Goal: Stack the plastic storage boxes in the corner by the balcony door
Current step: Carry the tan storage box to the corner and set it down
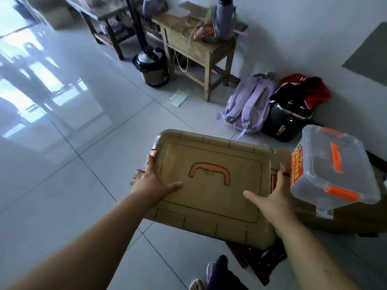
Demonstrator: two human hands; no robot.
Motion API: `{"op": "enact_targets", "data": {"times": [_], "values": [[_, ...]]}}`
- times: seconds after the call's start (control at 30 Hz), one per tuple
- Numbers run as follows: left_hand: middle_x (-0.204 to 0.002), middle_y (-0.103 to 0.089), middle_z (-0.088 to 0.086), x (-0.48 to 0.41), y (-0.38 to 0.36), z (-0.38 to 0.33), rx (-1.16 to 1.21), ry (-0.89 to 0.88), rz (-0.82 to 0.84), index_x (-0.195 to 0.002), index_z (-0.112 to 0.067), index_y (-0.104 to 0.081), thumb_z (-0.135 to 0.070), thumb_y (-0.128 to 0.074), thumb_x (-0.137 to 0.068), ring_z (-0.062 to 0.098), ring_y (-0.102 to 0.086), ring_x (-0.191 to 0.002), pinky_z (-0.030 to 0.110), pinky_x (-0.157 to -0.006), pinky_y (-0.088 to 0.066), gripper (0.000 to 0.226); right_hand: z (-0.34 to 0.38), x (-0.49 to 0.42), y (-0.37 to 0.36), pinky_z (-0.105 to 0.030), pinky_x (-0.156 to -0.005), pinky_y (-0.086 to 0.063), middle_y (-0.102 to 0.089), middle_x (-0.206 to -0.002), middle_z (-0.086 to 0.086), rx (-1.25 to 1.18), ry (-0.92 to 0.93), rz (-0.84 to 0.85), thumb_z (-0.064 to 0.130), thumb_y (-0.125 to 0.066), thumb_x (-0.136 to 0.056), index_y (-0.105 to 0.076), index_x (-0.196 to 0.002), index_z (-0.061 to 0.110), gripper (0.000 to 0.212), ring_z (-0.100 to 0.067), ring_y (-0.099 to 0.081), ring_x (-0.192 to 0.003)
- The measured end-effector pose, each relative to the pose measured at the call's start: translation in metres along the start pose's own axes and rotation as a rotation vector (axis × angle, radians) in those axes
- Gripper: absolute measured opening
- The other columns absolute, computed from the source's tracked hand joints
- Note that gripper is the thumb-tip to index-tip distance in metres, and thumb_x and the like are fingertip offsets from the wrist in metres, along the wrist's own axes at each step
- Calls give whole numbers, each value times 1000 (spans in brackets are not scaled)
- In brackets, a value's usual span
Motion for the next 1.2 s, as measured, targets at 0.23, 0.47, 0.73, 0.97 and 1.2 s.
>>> {"op": "enact_targets", "data": {"times": [0.23,0.47,0.73,0.97,1.2], "values": [[-147,-32,20,-52,86,20,63,106,-97,-153,-38,13,-76,-70,-59,42,-36,-133,55,-106,-37,132,129,-55,-45,-55,-112,-33,-22,-159,-9,66,167,65,47,-83,-67,1,-153,33,121,-36,-30,-141],[-148,-31,20,-127,168,34,142,255,-150,-150,-46,17,-74,-71,-59,43,-38,-131,56,-105,-39,130,270,-120,-111,-54,-115,-29,-20,-160,-8,141,312,168,46,-82,-68,-1,-154,28,119,-33,-26,-145],[-149,-29,23,-221,262,75,214,386,-223,-152,-42,16,-79,-65,-61,45,-37,-132,54,-104,-39,128,440,-180,-210,-54,-112,-32,-24,-156,-11,234,456,294,45,-81,-69,-3,-154,26,117,-37,-29,-141],[-148,-30,24,-342,362,109,244,404,-254,-152,-39,17,-83,-61,-60,45,-39,-131,53,-103,-41,129,585,-223,-308,-54,-113,-31,-27,-156,-11,243,524,317,45,-81,-69,-3,-154,26,117,-35,-31,-140],[-148,-29,25,-469,483,123,253,393,-271,-152,-39,17,-85,-60,-58,45,-39,-131,53,-104,-42,130,734,-277,-387,-53,-114,-29,-27,-156,-10,224,565,277,41,-82,-68,-9,-154,22,115,-33,-28,-142]]}}
Point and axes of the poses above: each hand's wrist, its own x-axis away from the middle knuckle, its own y-axis out of the back of the hand, z = x × y, the point moved 10 cm from there along -x, towards the middle knuckle
